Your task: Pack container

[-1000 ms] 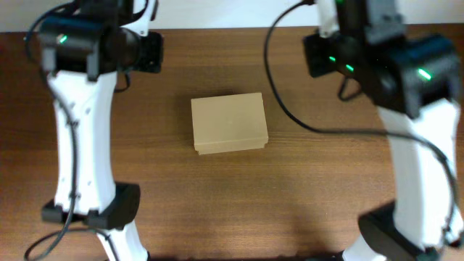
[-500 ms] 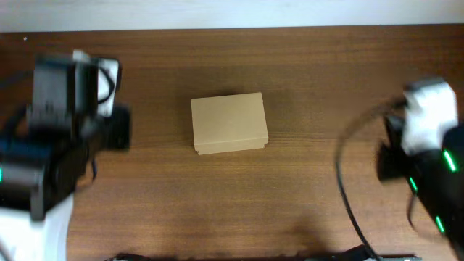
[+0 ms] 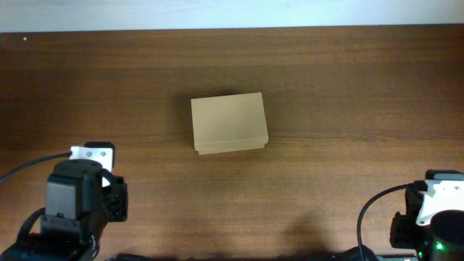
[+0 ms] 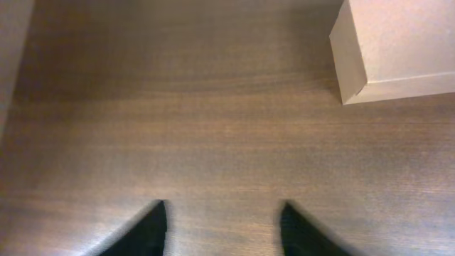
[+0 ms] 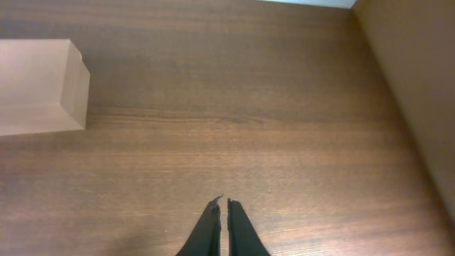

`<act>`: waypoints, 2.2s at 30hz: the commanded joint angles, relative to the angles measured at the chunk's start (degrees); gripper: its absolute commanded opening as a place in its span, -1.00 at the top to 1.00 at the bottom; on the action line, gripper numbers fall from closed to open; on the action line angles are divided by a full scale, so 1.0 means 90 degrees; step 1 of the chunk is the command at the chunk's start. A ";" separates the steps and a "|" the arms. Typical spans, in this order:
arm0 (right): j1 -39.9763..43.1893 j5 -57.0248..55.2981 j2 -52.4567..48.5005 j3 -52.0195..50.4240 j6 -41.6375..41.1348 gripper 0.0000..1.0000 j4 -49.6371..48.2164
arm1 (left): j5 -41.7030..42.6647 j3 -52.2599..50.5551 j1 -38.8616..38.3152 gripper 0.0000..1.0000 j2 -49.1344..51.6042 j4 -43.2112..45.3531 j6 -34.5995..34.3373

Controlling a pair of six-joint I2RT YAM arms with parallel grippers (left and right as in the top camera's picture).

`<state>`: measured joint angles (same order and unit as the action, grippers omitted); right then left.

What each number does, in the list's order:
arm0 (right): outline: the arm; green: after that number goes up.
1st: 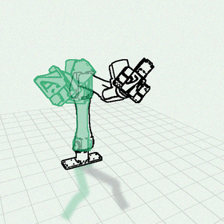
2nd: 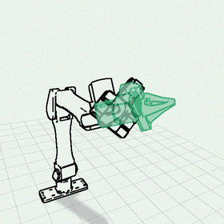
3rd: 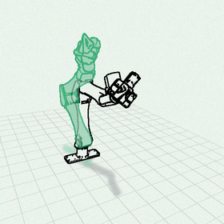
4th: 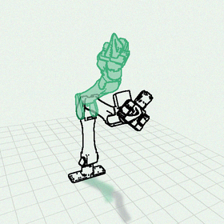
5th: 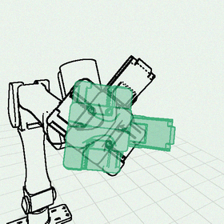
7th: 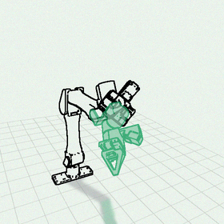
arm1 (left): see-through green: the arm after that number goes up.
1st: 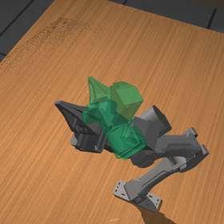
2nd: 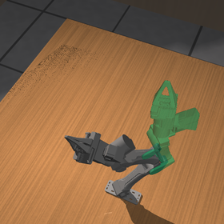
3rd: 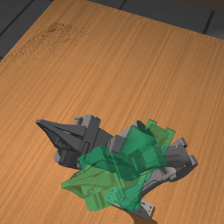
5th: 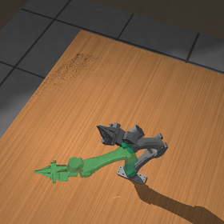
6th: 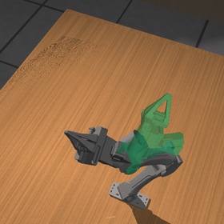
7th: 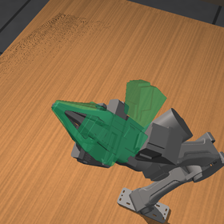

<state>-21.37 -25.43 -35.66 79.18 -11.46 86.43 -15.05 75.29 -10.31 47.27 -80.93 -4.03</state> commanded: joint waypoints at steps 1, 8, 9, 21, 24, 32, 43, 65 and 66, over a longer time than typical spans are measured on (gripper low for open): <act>0.0002 -0.0036 0.0078 -0.0044 -0.0165 0.29 -0.0022 | -0.0095 -0.0075 0.0034 -1.00 -0.0002 0.0036 -0.0051; 0.0002 -0.0034 0.0078 -0.0044 -0.0165 -0.98 -0.0027 | -0.0092 -0.0075 0.0034 -0.99 0.0002 0.0039 -0.0051; 0.0002 -0.0034 0.0078 -0.0044 -0.0165 -0.98 -0.0024 | -0.0092 -0.0075 0.0034 -0.99 0.0002 0.0036 -0.0051; 0.0002 -0.0034 0.0078 -0.0044 -0.0165 -0.98 -0.0024 | -0.0095 -0.0075 0.0034 -0.99 0.0002 0.0036 -0.0051; 0.0002 -0.0034 0.0078 -0.0044 -0.0165 -0.98 -0.0024 | -0.0095 -0.0075 0.0034 -0.99 0.0002 0.0036 -0.0051; 0.0061 -0.0034 0.0080 -0.0044 -0.0165 -0.99 0.0034 | -0.0092 -0.0075 0.0034 -0.99 0.0002 0.0039 -0.0051; 0.1766 0.0121 0.0491 -0.0799 -0.0121 -0.99 -0.2793 | -0.0095 -0.0075 0.0034 -1.00 0.0002 0.0036 -0.0051; 0.1848 0.0160 0.3453 -0.7155 -0.0121 -0.98 -0.8048 | -0.0095 -0.0075 0.0034 -0.99 0.0002 0.0036 -0.0051; 0.1848 0.0160 0.3475 -0.7244 -0.0119 -0.98 -0.8046 | -0.0092 -0.0075 0.0034 -1.00 0.0002 0.0036 -0.0051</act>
<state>-5.17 -23.97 -5.56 16.12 -12.05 14.61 -15.29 74.83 -10.31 47.46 -80.73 -4.34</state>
